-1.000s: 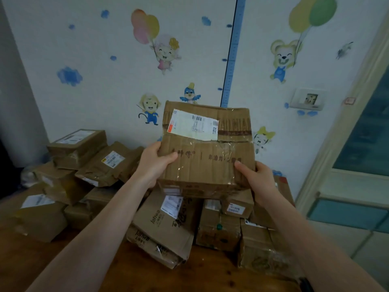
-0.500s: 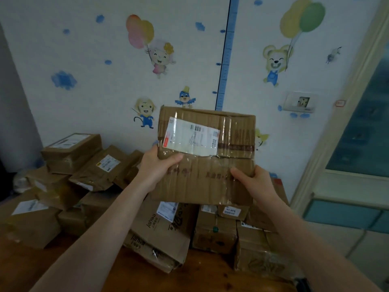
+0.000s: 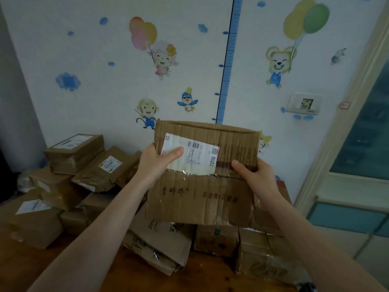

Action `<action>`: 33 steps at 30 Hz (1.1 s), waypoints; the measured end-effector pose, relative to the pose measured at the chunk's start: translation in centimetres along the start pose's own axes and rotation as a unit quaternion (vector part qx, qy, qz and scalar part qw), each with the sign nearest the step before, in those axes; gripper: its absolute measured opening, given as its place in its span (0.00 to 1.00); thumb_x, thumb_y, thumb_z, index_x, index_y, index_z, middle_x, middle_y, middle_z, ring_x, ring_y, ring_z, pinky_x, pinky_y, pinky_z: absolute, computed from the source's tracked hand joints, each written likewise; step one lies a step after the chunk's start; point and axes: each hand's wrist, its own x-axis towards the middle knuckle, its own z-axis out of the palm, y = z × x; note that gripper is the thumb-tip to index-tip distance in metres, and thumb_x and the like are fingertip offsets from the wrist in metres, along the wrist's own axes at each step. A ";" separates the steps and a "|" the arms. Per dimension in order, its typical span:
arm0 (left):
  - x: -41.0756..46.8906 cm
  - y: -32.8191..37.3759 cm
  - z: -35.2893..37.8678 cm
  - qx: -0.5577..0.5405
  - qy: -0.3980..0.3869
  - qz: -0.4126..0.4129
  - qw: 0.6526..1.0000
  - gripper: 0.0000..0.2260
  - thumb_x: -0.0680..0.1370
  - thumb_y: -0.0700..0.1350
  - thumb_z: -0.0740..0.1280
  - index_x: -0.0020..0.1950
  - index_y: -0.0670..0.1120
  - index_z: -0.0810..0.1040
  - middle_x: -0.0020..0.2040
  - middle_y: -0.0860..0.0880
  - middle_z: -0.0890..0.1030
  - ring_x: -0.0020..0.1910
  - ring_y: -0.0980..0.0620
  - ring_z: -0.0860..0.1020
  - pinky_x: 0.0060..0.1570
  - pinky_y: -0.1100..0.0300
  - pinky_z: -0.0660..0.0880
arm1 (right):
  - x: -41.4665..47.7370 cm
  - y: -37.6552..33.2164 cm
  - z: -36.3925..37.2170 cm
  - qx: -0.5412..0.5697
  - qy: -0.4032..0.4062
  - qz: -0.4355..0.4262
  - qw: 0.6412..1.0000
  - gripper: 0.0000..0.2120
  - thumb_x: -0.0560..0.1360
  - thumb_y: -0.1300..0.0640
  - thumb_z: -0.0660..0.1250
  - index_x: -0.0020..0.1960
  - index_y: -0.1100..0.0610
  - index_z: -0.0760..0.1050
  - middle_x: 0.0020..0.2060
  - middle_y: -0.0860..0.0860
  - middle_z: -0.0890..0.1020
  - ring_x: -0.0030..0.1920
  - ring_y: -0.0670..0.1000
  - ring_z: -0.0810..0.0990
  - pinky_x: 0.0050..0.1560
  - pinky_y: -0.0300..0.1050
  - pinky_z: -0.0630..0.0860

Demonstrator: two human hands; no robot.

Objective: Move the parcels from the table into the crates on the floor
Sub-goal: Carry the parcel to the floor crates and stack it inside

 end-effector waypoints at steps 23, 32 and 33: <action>0.0 -0.9 0.0 0.096 -0.002 0.068 0.993 0.13 0.74 0.46 0.72 0.56 0.47 0.77 0.49 0.54 0.80 0.50 0.58 0.78 0.42 0.70 0.73 | 1.9 -0.5 -1.2 0.089 0.022 0.035 0.995 0.32 0.69 0.55 0.75 0.70 0.53 0.65 0.54 0.49 0.79 0.55 0.51 0.79 0.56 0.52 0.78; -0.3 0.0 -2.0 0.173 -0.068 -0.085 0.979 0.26 0.67 0.61 0.72 0.60 0.50 0.74 0.53 0.55 0.79 0.58 0.51 0.77 0.55 0.58 0.74 | 2.2 2.5 -0.8 0.214 0.127 0.127 0.960 0.27 0.70 0.56 0.75 0.65 0.60 0.70 0.56 0.57 0.80 0.53 0.54 0.81 0.49 0.50 0.80; -0.3 -0.3 -2.1 0.152 -0.075 -0.108 0.980 0.21 0.68 0.60 0.73 0.55 0.52 0.74 0.48 0.57 0.78 0.53 0.53 0.78 0.51 0.60 0.74 | 2.2 2.6 -0.7 0.225 0.126 0.135 0.957 0.28 0.70 0.56 0.75 0.65 0.61 0.69 0.57 0.57 0.80 0.53 0.54 0.81 0.48 0.49 0.81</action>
